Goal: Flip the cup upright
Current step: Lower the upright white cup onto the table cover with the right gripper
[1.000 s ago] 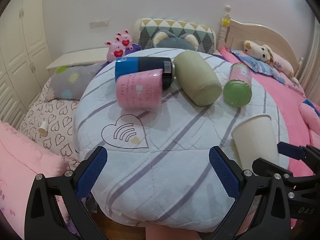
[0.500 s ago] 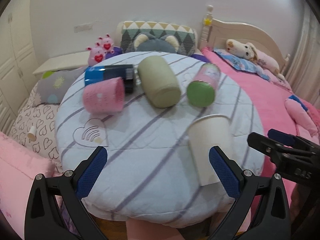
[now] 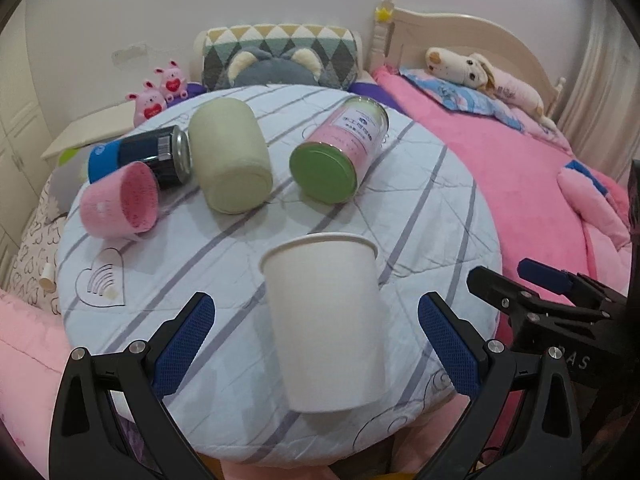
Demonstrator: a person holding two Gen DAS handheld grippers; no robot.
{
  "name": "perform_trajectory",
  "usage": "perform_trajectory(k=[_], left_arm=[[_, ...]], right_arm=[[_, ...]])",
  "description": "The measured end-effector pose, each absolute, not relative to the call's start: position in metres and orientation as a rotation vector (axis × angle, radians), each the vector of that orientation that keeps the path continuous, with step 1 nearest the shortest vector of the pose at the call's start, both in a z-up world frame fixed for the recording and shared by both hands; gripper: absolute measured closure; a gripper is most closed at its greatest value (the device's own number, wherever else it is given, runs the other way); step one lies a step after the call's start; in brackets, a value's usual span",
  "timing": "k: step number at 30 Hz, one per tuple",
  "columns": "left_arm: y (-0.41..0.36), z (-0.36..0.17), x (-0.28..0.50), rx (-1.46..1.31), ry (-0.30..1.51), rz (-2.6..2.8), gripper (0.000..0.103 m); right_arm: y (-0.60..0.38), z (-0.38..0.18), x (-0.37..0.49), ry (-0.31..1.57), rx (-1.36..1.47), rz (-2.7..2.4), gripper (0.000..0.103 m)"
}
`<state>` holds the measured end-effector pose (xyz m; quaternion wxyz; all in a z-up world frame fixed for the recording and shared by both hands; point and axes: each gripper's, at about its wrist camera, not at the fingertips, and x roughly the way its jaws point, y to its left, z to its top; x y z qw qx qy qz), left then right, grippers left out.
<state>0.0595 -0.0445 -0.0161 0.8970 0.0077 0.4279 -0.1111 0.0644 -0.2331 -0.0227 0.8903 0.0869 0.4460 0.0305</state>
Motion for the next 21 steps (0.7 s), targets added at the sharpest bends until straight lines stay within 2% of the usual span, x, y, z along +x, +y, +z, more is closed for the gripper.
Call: perform_trajectory(k=[19,20,21], left_arm=[[-0.048,-0.041,0.091,-0.022,0.991,-0.094,0.000],[-0.047,-0.042,0.093,-0.033,0.999,-0.097,0.001],[-0.047,-0.044,0.093,-0.040,1.007,-0.101,0.007]], right_arm=[[-0.246,-0.050,0.093,1.007,0.167,0.067,0.020],[-0.246,-0.050,0.094,1.010,0.162,0.066,0.020],[-0.245,-0.051,0.095,1.011,0.158,0.066,0.020]])
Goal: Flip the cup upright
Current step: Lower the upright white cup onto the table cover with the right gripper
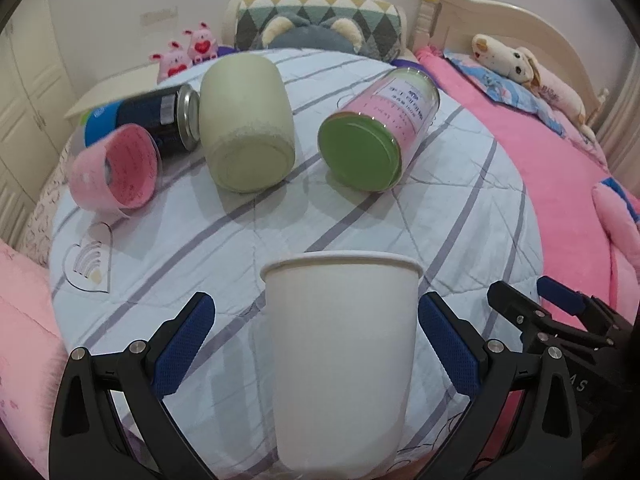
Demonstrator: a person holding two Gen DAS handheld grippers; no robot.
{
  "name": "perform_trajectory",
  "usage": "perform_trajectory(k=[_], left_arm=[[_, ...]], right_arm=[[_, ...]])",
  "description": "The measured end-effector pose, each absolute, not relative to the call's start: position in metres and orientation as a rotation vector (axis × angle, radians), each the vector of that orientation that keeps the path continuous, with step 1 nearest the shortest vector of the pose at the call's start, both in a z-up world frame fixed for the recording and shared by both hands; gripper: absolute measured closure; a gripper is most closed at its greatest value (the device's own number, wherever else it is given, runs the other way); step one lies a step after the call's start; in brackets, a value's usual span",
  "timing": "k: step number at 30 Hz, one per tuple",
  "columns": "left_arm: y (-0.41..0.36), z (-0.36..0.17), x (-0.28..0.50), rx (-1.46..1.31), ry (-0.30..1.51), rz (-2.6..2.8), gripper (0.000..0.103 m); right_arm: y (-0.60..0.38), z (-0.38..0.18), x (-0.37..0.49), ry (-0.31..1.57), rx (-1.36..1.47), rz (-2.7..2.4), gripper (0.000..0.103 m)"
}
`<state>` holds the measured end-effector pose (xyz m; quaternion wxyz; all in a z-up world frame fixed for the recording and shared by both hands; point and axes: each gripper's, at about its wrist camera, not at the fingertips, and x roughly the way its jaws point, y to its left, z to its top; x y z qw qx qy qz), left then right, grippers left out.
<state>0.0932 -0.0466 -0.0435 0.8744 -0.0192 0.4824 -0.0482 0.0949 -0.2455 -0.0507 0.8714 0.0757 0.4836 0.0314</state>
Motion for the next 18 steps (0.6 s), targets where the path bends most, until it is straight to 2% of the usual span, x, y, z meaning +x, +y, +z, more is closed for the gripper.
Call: perform_trajectory(k=[1,2,8,18], left_arm=[[-0.047,-0.045,0.094,-0.045,1.019,-0.112,0.026],[-0.047,-0.047,0.094,-0.047,1.031,-0.126,0.033],[-0.052,-0.042,0.091,-0.025,1.011,-0.138,0.034],[-0.053,-0.011,0.088,0.019,0.867,-0.138,0.034]], right_arm=[[-0.245,-0.051,0.095,1.012,0.155,0.065,0.020],[-0.245,-0.051,0.096,1.013,0.153,0.065,0.020],[-0.246,-0.050,0.096,1.015,0.153,0.064,0.020],[-0.246,-0.048,0.096,1.019,0.161,0.068,0.020]])
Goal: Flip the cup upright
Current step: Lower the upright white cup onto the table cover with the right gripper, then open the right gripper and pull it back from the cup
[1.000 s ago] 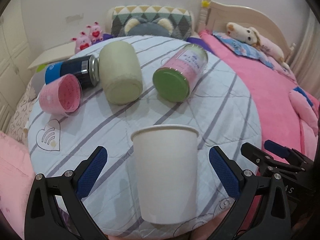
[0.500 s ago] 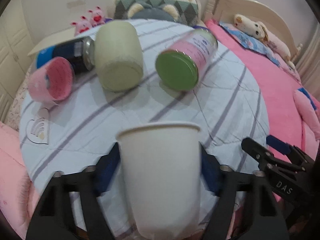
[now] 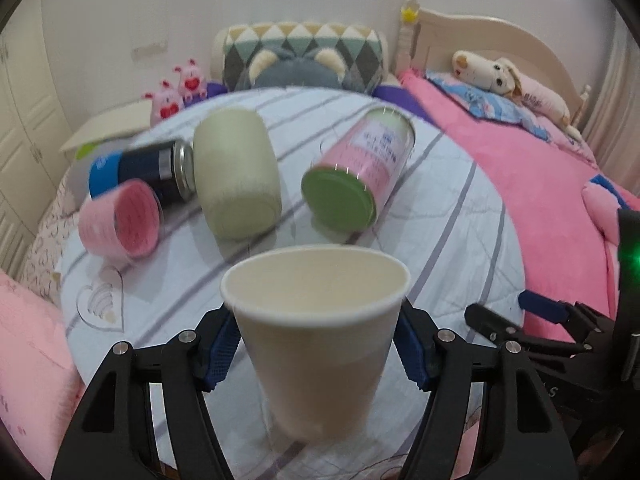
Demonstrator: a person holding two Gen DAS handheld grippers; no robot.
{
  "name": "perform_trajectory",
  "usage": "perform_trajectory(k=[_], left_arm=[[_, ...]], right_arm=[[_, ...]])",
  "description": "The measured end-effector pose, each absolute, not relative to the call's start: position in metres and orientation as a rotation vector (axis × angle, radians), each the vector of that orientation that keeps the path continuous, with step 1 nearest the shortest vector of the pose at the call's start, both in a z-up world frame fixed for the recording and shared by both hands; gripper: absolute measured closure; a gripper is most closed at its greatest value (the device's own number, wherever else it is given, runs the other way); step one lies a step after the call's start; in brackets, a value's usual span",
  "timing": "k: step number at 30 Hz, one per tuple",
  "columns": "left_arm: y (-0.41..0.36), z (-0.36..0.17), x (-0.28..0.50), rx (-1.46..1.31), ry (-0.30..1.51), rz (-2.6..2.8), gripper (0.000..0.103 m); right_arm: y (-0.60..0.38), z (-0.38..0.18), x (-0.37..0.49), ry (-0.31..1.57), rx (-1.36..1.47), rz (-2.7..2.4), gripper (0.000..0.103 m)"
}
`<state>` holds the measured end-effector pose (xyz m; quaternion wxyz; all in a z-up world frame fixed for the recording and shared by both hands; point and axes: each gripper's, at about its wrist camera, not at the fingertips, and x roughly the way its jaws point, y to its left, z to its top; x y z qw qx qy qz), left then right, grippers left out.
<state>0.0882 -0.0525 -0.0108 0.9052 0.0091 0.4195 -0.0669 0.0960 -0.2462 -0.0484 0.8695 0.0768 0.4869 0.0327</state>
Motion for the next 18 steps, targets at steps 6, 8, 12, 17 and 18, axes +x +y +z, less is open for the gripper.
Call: perform_trajectory(k=[6,8,12,17,18], left_arm=[[-0.049,-0.012,0.092,0.017,0.869,-0.125,0.033],[-0.050,-0.016,0.094,0.031,0.887,-0.111,0.017],[-0.050,-0.020,0.095,0.024,0.882,-0.110,0.005],[-0.050,-0.021,0.096,0.023,0.883,-0.111,0.005],[-0.051,-0.021,0.096,0.030,0.881,-0.107,0.005]], right_arm=[[-0.246,-0.049,0.095,1.025,0.158,0.070,0.020],[-0.245,-0.049,0.095,1.028,0.154,0.069,0.020],[-0.244,-0.049,0.096,1.031,0.149,0.069,0.020],[-0.244,-0.049,0.096,1.035,0.145,0.068,0.020],[-0.244,-0.050,0.096,1.036,0.147,0.068,0.020]])
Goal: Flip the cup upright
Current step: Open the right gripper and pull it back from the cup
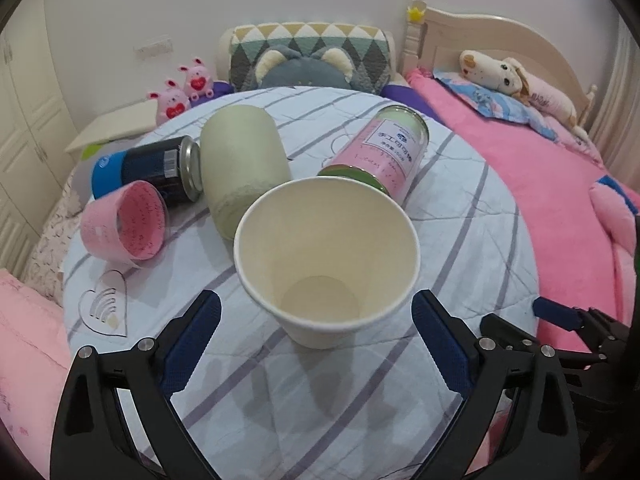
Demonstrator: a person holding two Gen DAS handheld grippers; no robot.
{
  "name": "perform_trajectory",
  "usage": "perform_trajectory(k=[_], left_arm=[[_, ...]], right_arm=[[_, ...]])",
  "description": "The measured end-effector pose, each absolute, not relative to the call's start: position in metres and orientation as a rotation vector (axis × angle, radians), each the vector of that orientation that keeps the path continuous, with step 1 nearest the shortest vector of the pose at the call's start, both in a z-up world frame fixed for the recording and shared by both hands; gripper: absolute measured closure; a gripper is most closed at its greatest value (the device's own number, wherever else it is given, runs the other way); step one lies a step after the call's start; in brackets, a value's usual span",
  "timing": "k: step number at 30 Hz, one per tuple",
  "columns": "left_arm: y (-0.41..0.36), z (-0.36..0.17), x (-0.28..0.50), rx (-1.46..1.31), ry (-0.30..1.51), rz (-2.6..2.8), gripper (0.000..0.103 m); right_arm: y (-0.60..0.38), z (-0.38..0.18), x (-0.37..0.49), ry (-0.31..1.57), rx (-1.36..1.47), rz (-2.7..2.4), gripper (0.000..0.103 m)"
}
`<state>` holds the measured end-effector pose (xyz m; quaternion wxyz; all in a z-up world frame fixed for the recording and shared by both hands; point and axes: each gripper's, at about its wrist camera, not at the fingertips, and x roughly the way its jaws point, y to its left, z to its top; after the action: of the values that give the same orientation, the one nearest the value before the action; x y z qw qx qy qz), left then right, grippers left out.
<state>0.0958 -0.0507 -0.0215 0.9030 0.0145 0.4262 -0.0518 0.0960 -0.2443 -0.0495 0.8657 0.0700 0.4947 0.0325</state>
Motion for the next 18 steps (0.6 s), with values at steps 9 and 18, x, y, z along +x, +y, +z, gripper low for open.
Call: perform_trajectory(k=[9,18], left_arm=[[-0.051,-0.019,0.091,0.017,0.867,-0.116,0.005],[-0.049,-0.017,0.080,0.024,0.857,-0.103,0.005]], right_arm=[[-0.243,-0.049,0.094,1.045,0.138,0.067,0.020],[-0.244,-0.045,0.085,1.029,0.148,0.072,0.020]])
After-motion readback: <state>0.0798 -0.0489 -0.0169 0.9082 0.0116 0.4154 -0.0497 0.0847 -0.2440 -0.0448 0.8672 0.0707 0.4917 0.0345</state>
